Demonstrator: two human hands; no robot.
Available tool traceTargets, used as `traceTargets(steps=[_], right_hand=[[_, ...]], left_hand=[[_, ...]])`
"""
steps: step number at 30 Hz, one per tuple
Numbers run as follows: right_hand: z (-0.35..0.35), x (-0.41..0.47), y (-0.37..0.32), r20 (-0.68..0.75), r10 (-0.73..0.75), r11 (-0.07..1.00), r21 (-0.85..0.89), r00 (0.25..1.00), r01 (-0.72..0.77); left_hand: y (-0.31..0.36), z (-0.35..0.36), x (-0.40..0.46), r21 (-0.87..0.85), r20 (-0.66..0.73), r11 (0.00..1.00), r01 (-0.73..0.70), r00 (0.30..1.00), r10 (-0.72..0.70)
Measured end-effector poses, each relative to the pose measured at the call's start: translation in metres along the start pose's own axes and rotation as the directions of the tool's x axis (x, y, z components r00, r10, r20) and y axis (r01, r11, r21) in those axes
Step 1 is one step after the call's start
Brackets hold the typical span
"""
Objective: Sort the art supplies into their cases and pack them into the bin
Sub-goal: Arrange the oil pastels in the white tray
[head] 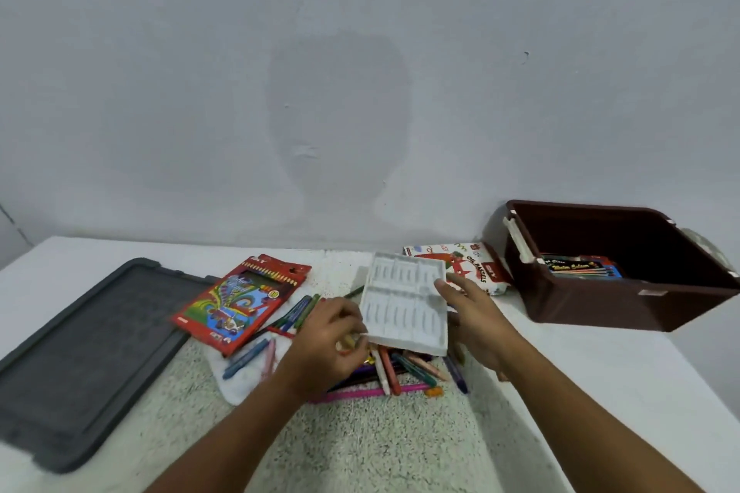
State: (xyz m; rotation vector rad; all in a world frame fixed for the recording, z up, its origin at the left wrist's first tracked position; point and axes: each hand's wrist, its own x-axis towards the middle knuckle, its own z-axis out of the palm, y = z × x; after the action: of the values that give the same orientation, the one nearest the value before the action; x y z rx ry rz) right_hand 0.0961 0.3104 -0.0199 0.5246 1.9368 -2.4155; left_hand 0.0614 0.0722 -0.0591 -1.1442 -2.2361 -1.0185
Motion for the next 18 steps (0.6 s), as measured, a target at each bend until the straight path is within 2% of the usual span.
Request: traceTargets(steps=[4,6,7,9,11,13,15,18], right_hand=[[-0.009,-0.017,0.015,-0.030,0.012,0.999,0.053,0.999,-0.010],[-0.012,-0.033,0.024,0.017,0.014,1.000,0.009,1.000,-0.015],[-0.013,-0.041,0.029,0.043,0.007,0.998,-0.055,0.999,-0.004],[-0.012,-0.061,0.039,0.121,-0.020,0.971,-0.235,0.993,0.048],[-0.011,-0.074,0.046,0.193,-0.004,0.950,-0.305,0.981,0.064],[-0.009,-0.085,0.053,0.259,0.054,0.974,-0.227,0.964,0.006],[-0.011,-0.090,0.056,0.275,0.025,0.966,-0.256,0.961,0.048],[-0.013,-0.092,0.062,0.204,-0.053,0.919,-0.373,0.978,0.127]], left_hand=[[0.015,-0.003,-0.020,-0.122,-0.014,0.992,-0.031,0.999,0.030],[0.019,-0.001,-0.026,-0.255,-0.035,0.962,0.103,0.993,-0.116],[0.023,0.000,-0.029,-0.361,-0.028,0.905,0.224,0.968,-0.250],[0.029,0.002,-0.034,-0.539,0.083,0.719,0.439,0.877,-0.473],[0.036,0.005,-0.039,-0.603,0.186,0.605,0.520,0.829,-0.527],[0.040,0.009,-0.048,-0.643,0.246,0.528,0.555,0.802,-0.543],[0.038,0.011,-0.057,-0.636,0.233,0.517,0.573,0.781,-0.579],[0.034,0.013,-0.070,-0.554,0.149,0.596,0.581,0.774,-0.615]])
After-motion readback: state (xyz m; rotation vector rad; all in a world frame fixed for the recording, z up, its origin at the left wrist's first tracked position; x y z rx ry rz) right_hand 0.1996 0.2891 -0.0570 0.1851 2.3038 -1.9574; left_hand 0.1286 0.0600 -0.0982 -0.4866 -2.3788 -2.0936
